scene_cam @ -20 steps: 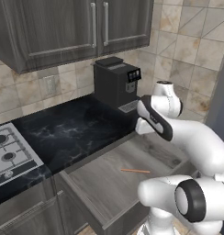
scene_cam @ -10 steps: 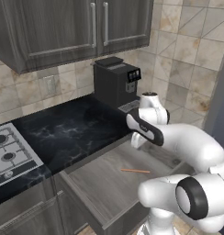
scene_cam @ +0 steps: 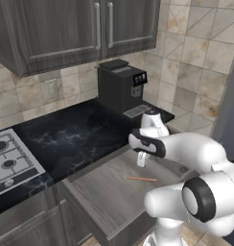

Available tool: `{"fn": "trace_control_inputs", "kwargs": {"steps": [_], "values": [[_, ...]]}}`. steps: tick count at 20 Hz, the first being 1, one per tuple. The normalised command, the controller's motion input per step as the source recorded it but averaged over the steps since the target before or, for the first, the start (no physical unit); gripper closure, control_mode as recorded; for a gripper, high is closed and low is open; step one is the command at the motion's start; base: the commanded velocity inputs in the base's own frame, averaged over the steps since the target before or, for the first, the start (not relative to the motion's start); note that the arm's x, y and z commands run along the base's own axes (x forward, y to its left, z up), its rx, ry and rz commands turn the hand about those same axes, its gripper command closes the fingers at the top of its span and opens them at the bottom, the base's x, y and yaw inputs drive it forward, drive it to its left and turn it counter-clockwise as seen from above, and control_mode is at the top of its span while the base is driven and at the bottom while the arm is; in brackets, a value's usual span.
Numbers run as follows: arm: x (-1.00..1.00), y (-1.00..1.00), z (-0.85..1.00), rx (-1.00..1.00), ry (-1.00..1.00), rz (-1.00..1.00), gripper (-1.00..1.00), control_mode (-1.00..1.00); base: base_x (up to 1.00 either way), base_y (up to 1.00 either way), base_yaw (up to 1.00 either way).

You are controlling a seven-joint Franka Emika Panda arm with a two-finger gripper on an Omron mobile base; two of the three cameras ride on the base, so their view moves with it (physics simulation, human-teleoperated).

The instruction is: Take a straw from the drawer in front and place it inside the glass cup on the dining counter.

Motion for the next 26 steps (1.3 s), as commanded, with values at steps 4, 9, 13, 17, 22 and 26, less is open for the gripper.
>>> {"fn": "trace_control_inputs", "kwargs": {"steps": [4, 9, 13, 17, 22, 26], "values": [[0.3, 0.0, -0.46, 0.0, 0.0, 0.09, -1.0, -1.0, 0.0, 0.0, 0.0], [0.36, 0.0, -0.46, 0.0, 0.0, 0.06, -1.0, -1.0, 0.0, 0.0, 0.0], [0.32, 0.0, -0.39, 0.0, 0.0, 0.06, -1.0, -1.0, 0.0, 0.0, 0.0], [0.22, 0.0, -0.29, 0.0, 0.0, 0.04, -1.0, -1.0, 0.0, 0.0, 0.0], [0.26, 0.0, -0.25, 0.0, 0.0, 0.01, -1.0, -1.0, 0.0, 0.0, 0.0], [0.28, 0.05, -0.29, 0.0, 0.0, 0.01, -1.0, -1.0, 0.0, 0.0, 0.0]]}}
